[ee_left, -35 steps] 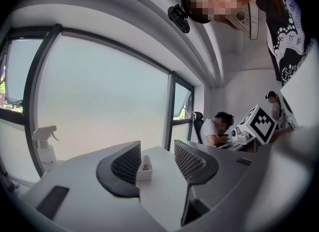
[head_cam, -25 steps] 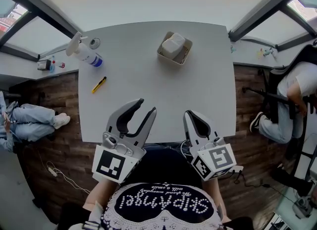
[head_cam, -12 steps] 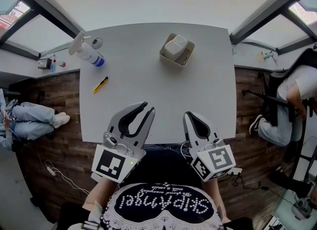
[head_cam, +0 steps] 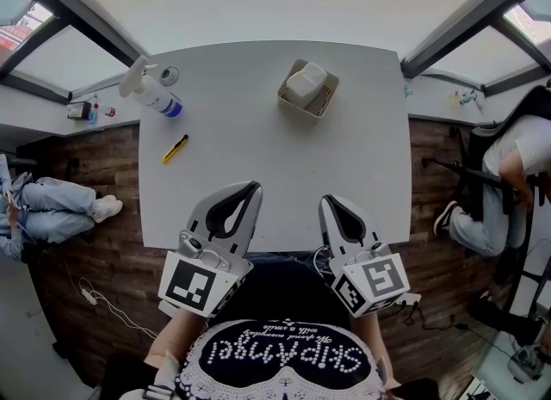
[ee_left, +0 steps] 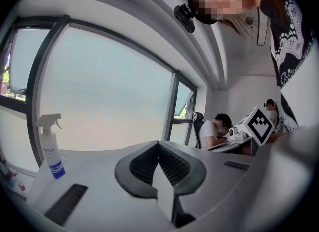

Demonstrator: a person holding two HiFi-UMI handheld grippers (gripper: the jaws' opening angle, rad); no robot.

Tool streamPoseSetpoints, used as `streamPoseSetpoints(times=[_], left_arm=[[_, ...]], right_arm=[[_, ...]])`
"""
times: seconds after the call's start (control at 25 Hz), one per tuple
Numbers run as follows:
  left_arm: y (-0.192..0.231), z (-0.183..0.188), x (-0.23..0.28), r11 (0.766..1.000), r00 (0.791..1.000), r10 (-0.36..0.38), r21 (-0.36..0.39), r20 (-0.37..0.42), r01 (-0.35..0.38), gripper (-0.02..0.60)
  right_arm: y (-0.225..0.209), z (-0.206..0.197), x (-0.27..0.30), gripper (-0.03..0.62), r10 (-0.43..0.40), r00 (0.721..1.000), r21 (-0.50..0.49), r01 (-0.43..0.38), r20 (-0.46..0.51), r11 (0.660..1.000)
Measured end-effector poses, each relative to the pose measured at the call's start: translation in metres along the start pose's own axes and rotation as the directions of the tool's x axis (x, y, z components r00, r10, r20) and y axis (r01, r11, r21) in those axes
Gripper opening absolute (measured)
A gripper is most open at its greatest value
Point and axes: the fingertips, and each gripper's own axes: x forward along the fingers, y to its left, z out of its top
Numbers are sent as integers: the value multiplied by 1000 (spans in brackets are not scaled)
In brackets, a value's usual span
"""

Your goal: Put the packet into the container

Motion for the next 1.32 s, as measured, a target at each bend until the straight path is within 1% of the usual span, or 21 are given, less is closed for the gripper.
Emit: streamPoseSetpoints(times=[0.08,0.16,0.36,0.48,0.64,0.76,1.12,1.2,1.32], left_arm=[[0,4,1,1000,999,-5,-3,35,6,8],[0,5,1,1000,999,-4,-3,44,4,9],[1,3,1,1000,999,-3,-9,40,3,9],[1,2,0,1000,1000,1,-25,30,0,8],[2,3,-1,1000,1000,8,-11,28,-7,8],[1,3,-1,1000,999,-1,-11,38,1,8],[-2,4,-1,1000,999,-9,-17,35,9,8],[-2,4,-1,1000,999,-14,-27,35,15,8],[-3,2,0,998,999,-22,-64,25,24,8]], right_arm=[[0,1,0,15,8,1000,-8,-8,11,1000],[0,2,-1,15,14,1000,-14,-14,16,1000],[3,-1,-1,15,12,1000,-33,-12,-5,999],[6,0,-1,15,19,1000,-42,-19,-5,999],[8,1,-1,15,29,1000,-58,-29,-6,998],[8,1,-1,15,30,1000,-66,-30,-4,997],[10,1,-2,15,22,1000,-75,-22,-10,997],[11,1,-2,15,22,1000,-77,-23,-8,997],[12,1,-2,15,25,1000,-82,-26,-7,996]])
